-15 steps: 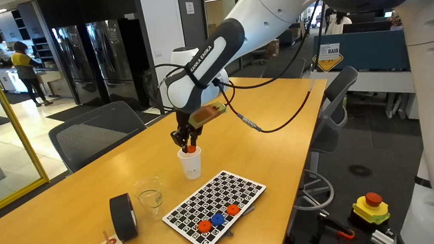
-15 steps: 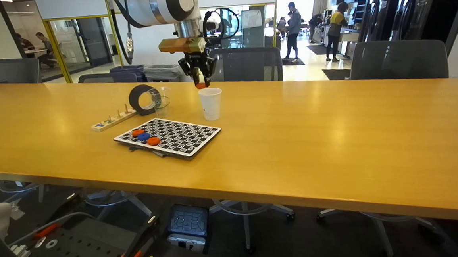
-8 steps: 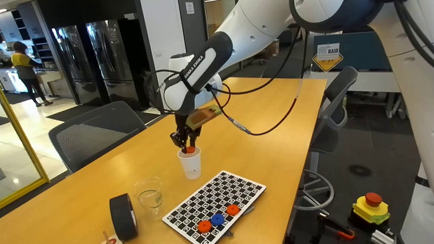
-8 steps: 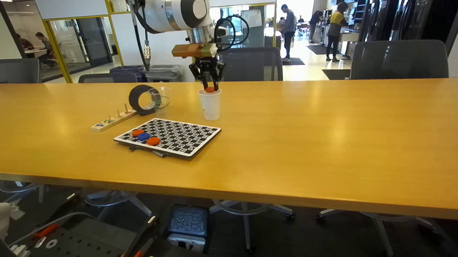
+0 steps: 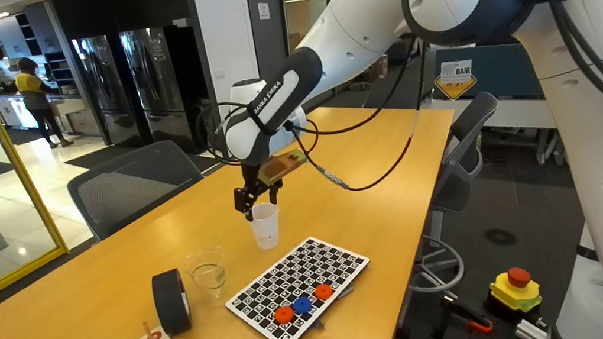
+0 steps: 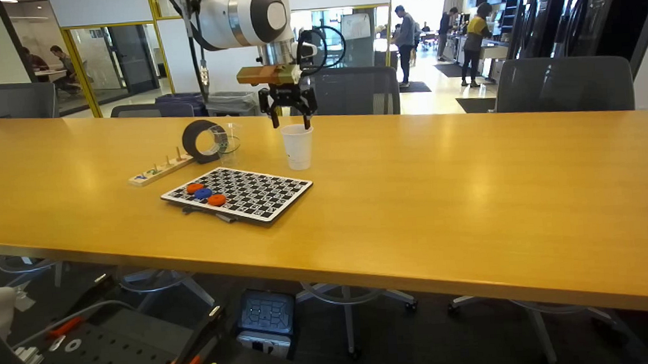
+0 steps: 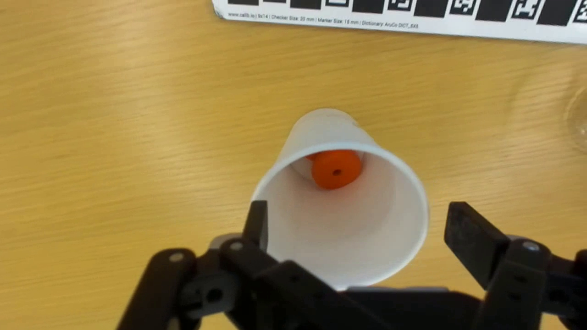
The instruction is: Pick up the blue and orange objects and put them in the cups
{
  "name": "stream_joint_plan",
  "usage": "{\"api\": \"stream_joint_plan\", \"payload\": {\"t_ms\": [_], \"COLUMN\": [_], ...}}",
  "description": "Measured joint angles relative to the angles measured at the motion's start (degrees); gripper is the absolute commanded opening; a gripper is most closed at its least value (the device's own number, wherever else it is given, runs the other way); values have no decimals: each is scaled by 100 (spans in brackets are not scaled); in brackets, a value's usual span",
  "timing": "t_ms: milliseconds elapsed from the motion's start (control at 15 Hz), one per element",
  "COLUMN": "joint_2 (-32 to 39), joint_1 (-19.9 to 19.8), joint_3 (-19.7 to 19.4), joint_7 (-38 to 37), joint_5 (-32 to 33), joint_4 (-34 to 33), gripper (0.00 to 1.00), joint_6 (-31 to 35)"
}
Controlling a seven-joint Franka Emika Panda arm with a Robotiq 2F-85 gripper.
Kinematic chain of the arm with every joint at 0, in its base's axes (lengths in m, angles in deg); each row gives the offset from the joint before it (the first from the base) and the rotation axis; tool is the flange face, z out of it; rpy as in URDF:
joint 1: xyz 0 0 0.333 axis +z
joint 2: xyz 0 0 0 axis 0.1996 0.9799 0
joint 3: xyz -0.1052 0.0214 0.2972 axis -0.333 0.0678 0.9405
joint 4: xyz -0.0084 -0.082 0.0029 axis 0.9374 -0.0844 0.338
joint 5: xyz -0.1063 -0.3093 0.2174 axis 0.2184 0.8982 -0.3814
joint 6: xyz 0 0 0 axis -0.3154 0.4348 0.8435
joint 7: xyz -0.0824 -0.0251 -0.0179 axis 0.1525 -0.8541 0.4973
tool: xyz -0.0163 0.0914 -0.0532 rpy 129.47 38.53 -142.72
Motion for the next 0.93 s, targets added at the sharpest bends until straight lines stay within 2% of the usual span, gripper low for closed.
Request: {"api": "stream_joint_plan", "payload": {"t_ms": [467, 933], "joint_2": [-976, -1599], "joint_1": [515, 658], "joint_3": [284, 771], "joint_7": [140, 1213], "joint_5": [493, 502], "joint_4": [1395, 2662], "gripper": [100, 100], "joint_6": [29, 252]}}
